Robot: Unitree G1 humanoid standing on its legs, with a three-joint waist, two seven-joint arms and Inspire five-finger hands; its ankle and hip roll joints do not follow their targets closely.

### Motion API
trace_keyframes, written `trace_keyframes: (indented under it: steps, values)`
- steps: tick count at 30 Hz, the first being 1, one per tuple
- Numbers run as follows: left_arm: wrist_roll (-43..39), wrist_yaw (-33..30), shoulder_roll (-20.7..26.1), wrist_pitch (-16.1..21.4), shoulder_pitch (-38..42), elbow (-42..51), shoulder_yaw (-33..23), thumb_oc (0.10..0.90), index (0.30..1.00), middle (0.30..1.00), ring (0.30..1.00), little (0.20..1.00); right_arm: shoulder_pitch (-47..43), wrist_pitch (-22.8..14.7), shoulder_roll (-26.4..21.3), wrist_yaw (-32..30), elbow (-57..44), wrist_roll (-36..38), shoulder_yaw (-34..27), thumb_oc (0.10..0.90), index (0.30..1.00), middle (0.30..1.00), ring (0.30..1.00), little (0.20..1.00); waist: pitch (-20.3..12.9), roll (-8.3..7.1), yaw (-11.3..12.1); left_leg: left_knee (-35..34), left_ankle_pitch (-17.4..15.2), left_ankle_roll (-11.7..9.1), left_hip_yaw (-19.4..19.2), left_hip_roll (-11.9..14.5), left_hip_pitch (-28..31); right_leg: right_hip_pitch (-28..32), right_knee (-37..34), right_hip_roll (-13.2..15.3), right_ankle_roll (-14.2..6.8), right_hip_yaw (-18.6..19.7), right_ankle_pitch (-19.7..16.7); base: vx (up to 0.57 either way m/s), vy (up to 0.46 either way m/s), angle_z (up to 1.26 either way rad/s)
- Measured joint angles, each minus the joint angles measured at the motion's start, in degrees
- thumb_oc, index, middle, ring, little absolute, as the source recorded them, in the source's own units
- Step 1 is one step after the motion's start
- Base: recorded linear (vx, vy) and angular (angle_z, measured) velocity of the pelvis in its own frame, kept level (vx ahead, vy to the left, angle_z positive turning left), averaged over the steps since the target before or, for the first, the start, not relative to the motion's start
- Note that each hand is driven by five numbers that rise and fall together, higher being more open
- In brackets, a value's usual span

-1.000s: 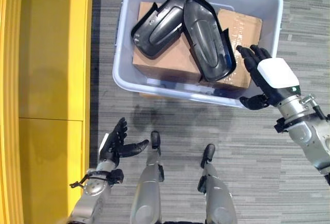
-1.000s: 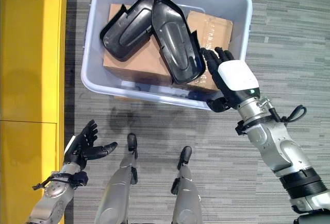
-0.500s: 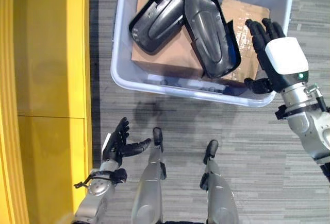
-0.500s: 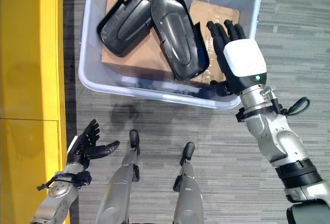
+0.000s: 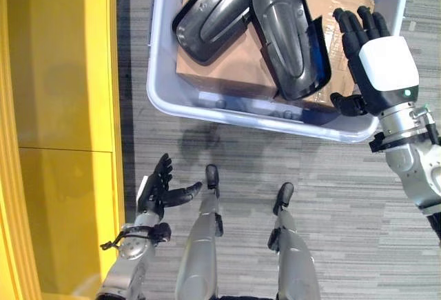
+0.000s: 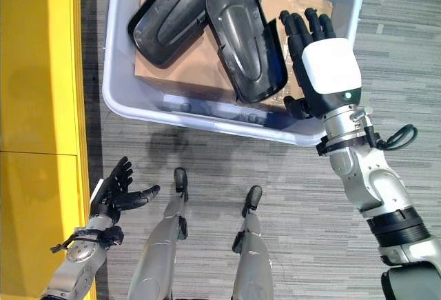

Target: Move parts from the plastic box to the shelf.

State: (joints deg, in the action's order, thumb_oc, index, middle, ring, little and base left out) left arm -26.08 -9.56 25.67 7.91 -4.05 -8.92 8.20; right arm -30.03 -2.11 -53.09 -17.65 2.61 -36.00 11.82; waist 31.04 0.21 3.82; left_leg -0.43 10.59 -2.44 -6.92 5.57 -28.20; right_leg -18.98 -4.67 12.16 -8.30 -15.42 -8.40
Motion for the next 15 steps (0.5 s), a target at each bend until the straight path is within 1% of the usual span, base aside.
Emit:
trace_keyframes:
  steps: [6, 12, 15]
  values:
    - [0.0, -0.2, 0.0, 0.1, 0.6, 0.0, 0.0, 0.900, 1.000, 1.000, 1.000, 1.000, -1.9, 0.8, 2.3, -0.4, 0.1, 0.0, 1.5, 0.900, 1.000, 1.000, 1.000, 1.000, 0.0, 0.01, 0.3, 0.0, 0.1, 0.1, -0.2, 0.0, -1.5, -2.0, 0.7, 0.2, -0.1, 0.3, 0.1, 0.00, 0.000, 0.00]
    - [0.0, -0.8, 0.0, 0.2, 0.7, 0.0, 0.1, 0.900, 1.000, 1.000, 1.000, 1.000, -2.0, 1.2, 3.2, -0.8, 0.5, 0.0, 2.1, 0.900, 1.000, 1.000, 1.000, 1.000, 0.0, 0.02, 0.7, 0.0, 0.1, 0.2, 0.0, -0.4, -2.3, -2.8, 1.0, 0.5, -0.3, 0.2, 0.3, 0.00, 0.003, 0.01]
    - [0.0, -1.4, 0.0, 1.0, 0.8, 0.1, 0.0, 0.900, 1.000, 1.000, 1.000, 1.000, -3.0, 1.2, 3.3, -1.4, 0.6, 0.0, 2.2, 0.900, 1.000, 1.000, 1.000, 1.000, 0.0, 0.04, 0.8, 0.1, 0.3, 0.5, -0.1, -0.5, -3.5, -4.2, 1.6, 0.7, -0.3, 0.3, 0.3, 0.00, 0.000, 0.00]
